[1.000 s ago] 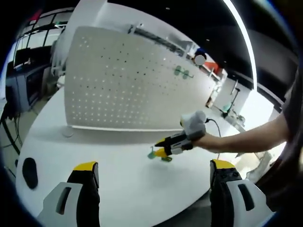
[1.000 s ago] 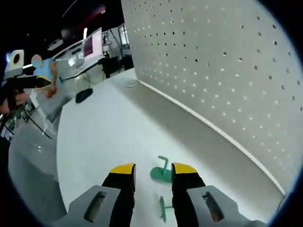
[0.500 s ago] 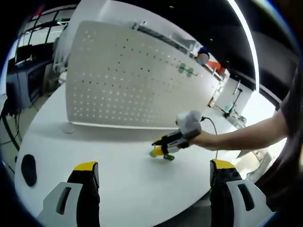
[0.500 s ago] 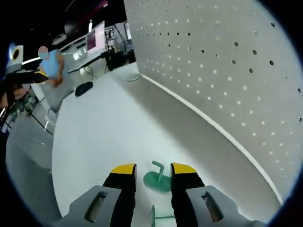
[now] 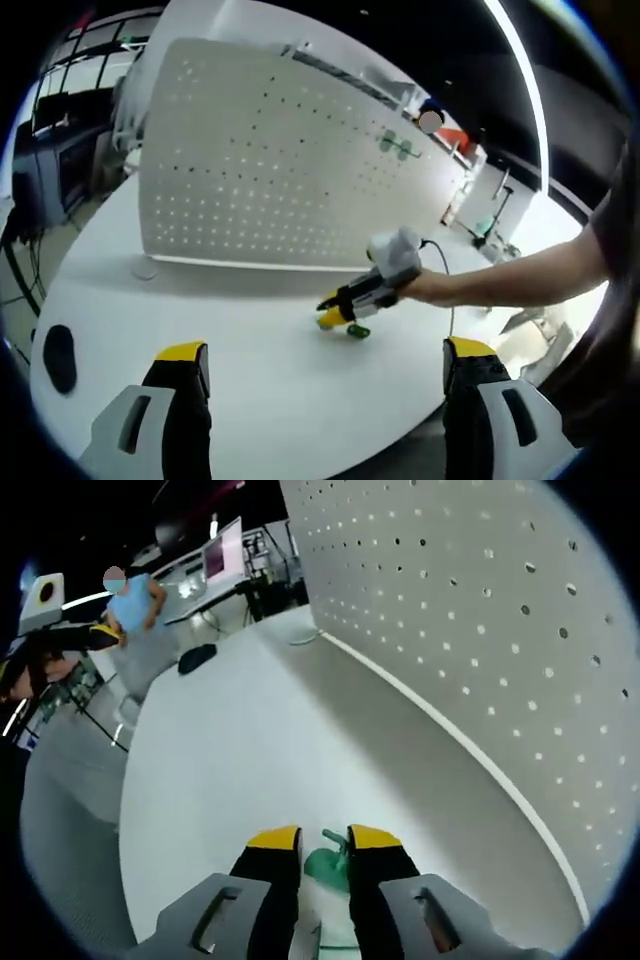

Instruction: Insert the hook assembly into the mounting plate slot until the hook locks in place.

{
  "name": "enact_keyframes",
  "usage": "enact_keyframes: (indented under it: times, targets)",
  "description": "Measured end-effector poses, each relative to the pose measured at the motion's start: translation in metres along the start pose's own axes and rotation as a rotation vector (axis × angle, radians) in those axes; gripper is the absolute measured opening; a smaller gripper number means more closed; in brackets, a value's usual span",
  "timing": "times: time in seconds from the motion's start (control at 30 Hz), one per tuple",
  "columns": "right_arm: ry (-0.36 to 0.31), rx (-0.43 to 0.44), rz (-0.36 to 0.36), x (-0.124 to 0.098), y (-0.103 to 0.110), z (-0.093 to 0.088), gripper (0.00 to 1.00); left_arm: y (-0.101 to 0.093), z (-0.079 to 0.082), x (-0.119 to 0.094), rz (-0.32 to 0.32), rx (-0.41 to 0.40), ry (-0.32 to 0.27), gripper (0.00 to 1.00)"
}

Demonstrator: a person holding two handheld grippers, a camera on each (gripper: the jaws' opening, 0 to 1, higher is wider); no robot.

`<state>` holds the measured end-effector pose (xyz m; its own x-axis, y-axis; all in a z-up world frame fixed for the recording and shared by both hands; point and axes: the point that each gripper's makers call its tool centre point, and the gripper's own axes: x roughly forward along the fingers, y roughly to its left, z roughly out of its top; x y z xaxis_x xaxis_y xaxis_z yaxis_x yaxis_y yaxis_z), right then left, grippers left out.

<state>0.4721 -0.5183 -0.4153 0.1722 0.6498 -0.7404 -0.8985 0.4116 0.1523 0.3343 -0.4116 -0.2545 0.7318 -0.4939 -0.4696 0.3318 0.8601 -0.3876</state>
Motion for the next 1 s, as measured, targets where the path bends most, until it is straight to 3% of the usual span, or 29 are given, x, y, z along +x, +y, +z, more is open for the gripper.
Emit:
enact_keyframes:
  times: [0.2, 0.47, 0.7, 1.0]
  targets:
    - [0.021, -0.006, -0.019, -0.005, -0.003, -0.004, 0.01, 0.001, -0.003, -0.001, 0.001, -0.003, 0.004, 0.98]
    - [0.044, 0.021, -0.029, -0.012, 0.008, -0.005, 0.01, 0.0, -0.003, -0.002, 0.0, -0.001, 0.001, 0.98]
    - [-0.004, 0.035, -0.071, -0.024, 0.014, 0.008, 0.0, -0.002, 0.0, -0.003, -0.006, 0.004, -0.008, 0.97]
    - [-0.146, 0.107, -0.106, -0.056, 0.023, 0.05, 0.0, -0.008, 0.006, -0.004, -0.02, 0.023, -0.022, 0.97]
